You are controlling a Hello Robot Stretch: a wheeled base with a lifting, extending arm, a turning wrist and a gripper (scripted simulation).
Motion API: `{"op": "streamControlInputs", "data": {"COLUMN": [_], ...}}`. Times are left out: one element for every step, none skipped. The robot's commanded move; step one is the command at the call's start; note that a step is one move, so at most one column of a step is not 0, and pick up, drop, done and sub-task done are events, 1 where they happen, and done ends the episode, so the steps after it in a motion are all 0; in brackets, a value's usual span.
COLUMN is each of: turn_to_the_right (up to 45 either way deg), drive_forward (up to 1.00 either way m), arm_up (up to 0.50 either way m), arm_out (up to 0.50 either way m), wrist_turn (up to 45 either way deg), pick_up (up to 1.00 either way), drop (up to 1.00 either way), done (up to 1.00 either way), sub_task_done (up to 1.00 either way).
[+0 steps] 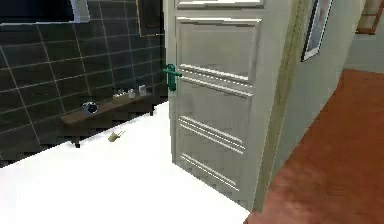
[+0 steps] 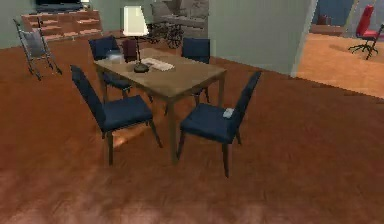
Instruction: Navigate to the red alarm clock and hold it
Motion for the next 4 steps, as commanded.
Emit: {"op": "streamControlInputs", "data": {"turn_to_the_right": [-45.0, 0.0, -6.0, -3.0], "drive_forward": [0.00, 1.00, 0.00, 0.00], "arm_up": [0.00, 0.00, 0.00, 0.00], "arm_out": [0.00, 0.00, 0.00, 0.00], "wrist_turn": [0.0, 0.0, 0.0, 0.0], "pick_up": [0.00, 0.00, 0.00, 0.00], "drop": [0.00, 0.00, 0.00, 0.00], "done": [0.00, 0.00, 0.00, 0.00], "sub_task_done": [0.00, 0.00, 0.00, 0.00]}}
